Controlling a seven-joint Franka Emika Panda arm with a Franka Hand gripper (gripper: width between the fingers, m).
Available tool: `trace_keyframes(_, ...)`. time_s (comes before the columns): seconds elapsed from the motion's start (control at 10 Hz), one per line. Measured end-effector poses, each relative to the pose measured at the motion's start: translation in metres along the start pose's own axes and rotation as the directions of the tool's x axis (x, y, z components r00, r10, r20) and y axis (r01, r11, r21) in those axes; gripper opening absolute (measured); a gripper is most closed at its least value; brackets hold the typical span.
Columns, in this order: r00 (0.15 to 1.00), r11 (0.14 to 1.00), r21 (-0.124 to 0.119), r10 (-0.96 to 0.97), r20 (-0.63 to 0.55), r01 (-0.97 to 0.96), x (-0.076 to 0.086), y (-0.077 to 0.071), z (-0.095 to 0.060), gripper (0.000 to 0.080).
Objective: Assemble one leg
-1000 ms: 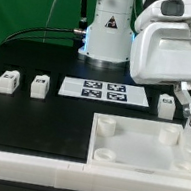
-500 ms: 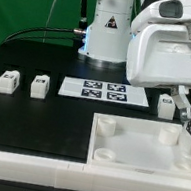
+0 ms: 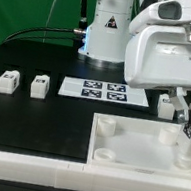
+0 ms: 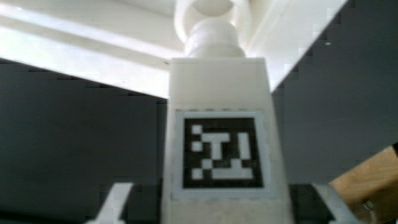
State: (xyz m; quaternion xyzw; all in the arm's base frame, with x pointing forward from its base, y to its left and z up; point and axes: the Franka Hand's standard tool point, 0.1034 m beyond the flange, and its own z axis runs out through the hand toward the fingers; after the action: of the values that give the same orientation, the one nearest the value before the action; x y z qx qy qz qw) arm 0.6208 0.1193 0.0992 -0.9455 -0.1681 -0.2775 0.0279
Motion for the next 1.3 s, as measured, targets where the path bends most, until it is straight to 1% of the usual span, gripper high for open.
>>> trace_keyframes(0.2, 1.0, 1.0, 0.0, -0.001, 0.003, 0.001, -0.002, 0.0, 0.001, 0.0294)
trace_keyframes(0.7, 1.0, 1.0, 0.004, 0.002, 0.013, -0.002, -0.014, -0.002, 0.011, 0.0294)
trace_keyframes(0.9, 1.0, 1.0, -0.004, 0.003, -0.016, -0.003, -0.014, -0.001, 0.012, 0.0294)
trace_keyframes(1.1, 0.998, 1.0, -0.017, 0.003, -0.056, -0.004, -0.013, 0.003, 0.012, 0.0294)
trace_keyframes(1.3, 0.998, 1.0, -0.021, 0.004, -0.064, -0.006, -0.013, 0.007, 0.013, 0.0294)
